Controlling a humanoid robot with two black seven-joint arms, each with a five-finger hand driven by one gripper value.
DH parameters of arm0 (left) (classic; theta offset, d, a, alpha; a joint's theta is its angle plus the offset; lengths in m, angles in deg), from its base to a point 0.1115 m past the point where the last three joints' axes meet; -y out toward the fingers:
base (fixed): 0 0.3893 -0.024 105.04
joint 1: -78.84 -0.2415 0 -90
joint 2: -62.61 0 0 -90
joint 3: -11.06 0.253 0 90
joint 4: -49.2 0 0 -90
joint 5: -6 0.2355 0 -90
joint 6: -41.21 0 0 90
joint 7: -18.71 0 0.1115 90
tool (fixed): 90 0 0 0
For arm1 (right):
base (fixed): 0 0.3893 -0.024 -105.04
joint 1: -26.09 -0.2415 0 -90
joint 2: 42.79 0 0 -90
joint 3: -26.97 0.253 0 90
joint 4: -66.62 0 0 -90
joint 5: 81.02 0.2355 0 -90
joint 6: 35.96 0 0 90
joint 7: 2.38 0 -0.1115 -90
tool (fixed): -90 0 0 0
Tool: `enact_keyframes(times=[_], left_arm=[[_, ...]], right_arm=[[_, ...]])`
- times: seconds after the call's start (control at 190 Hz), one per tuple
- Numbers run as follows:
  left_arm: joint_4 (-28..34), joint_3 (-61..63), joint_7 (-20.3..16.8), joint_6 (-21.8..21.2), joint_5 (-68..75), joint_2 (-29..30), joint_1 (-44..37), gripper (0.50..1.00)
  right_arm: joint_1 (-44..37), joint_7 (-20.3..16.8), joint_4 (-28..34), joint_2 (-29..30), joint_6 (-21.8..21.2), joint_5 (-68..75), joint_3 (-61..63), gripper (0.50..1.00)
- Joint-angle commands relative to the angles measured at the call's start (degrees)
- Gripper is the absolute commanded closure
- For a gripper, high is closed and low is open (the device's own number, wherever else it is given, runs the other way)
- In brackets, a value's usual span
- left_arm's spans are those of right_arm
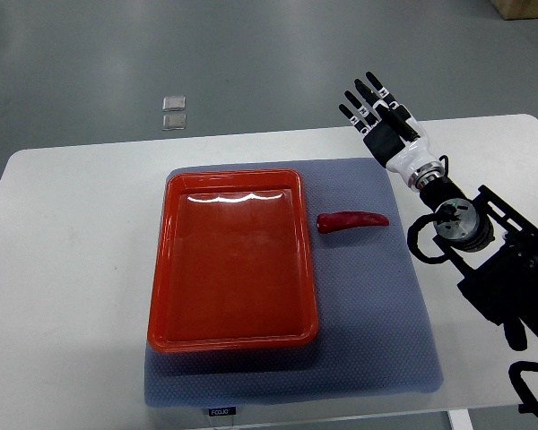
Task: Place red pepper on red tray
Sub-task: 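Raise the right hand and open its fingers above the pepper, then lower the right hand down onto the red chili pepper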
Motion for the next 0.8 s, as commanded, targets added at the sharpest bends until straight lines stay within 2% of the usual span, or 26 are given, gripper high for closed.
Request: enact_keyframes(times=[0.0,0.347,0.468,0.532,0.632,0.795], left_arm=[[-0.04,0.00,0.00,0.00,0.23,0.00,0.00,0.500],[0.04,0.00,0.00,0.00,-0.03,0.00,0.17,0.500],[0.04,0.00,0.00,0.00,-0.03,0.00,0.26,0.500],[0.04,0.00,0.00,0.00,0.06,0.00,0.26,0.500],[0.04,0.00,0.00,0.00,0.06,0.00,0.26,0.500],[-0.04,0.00,0.00,0.09,0.14,0.00,0.26,0.500]], right_arm=[[0.00,0.00,-0.04,-0.02,-0.04,-0.10,-0.07,0.585],[-0.26,-0.09,0.05,-0.11,-0.13,-0.63,-0.25,0.585],[-3.25,-0.35,-0.04,-1.25,-1.36,-4.23,-2.35,0.585],[-4.74,-0.44,0.05,-2.57,-2.59,-7.75,-6.13,0.585],[-9.31,-0.61,0.13,-8.02,-4.96,-14.60,-14.13,0.585],[-19.51,-4.92,1.80,-15.58,-9.44,-25.85,-33.64,0.585]])
